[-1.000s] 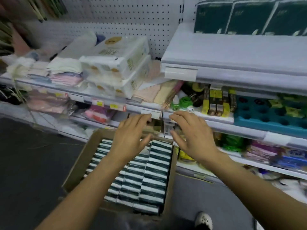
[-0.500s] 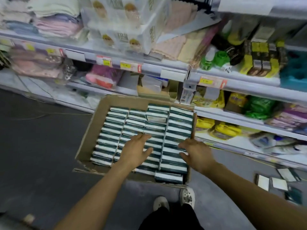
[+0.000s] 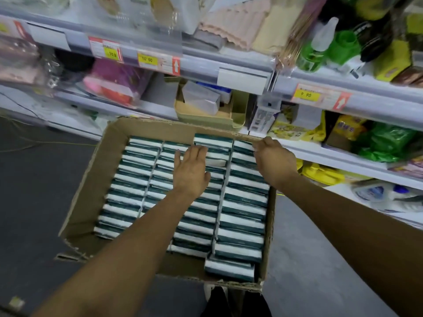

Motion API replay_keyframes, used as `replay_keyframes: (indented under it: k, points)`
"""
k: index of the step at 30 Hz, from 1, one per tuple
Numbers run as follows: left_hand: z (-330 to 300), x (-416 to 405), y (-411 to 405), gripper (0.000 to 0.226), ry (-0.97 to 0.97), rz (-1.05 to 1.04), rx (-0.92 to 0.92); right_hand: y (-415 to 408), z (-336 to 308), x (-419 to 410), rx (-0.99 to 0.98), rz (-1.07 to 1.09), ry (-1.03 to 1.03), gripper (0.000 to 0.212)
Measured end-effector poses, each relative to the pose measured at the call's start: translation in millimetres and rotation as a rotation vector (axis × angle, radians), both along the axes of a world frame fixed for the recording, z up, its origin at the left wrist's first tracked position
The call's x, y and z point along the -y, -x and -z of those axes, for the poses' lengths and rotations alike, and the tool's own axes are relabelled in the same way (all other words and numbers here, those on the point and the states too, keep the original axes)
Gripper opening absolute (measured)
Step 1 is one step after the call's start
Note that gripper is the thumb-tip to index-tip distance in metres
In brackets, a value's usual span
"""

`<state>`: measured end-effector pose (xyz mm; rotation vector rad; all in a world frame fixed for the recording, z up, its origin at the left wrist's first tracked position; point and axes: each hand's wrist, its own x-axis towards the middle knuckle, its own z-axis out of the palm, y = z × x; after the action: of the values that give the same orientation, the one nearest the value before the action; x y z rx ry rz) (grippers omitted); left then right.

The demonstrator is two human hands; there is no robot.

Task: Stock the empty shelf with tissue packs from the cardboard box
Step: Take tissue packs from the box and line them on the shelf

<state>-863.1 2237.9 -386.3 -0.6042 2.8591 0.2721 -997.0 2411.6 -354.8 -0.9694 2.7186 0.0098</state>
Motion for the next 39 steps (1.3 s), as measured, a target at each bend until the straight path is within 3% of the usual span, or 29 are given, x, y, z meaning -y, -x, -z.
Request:
replay_keyframes:
  k: [7, 12, 17, 19, 22, 25, 28, 33, 37, 39]
  points:
    - [10, 5, 23, 0.057, 0.287, 0.116, 0.099, 22, 9, 16, -0.049, -0.021, -0.175, 0.026]
    - [12, -1, 26, 0.045, 0.354, 0.229, 0.174, 24, 5, 16, -0.039, -0.027, -0.109, 0.025]
    - [-14, 2, 13, 0.038, 0.039, -0.065, 0.048, 18, -14, 1, -0.028, -0.06, 0.096, 0.012]
    - [-35, 0, 3, 0.039, -0.166, -0.243, -0.046, 12, -29, -6, 0.036, -0.027, 0.271, 0.004]
    - [-66, -6, -12, 0.05, -0.532, -0.471, -0.226, -6, -54, -16, 0.139, 0.011, 0.448, 0.013]
    - [-98, -12, -26, 0.062, -0.916, -0.566, -0.411, -24, -83, -26, 0.249, 0.091, 0.647, 0.015]
    - [-134, -19, -35, 0.035, -0.954, -0.484, -0.446, -33, -123, -36, 0.411, 0.229, 0.863, 0.014]
    - [-218, -58, -28, 0.015, -1.165, -0.453, -0.441, -46, -185, -69, 0.556, 0.388, 1.056, 0.017]
    - [-255, -89, -14, 0.021, -1.057, -0.294, -0.538, -46, -226, -103, 0.554, 0.426, 1.179, 0.009]
    - [-269, -105, -4, 0.02, -1.024, -0.25, -0.556, -44, -247, -120, 0.508, 0.387, 1.201, 0.016]
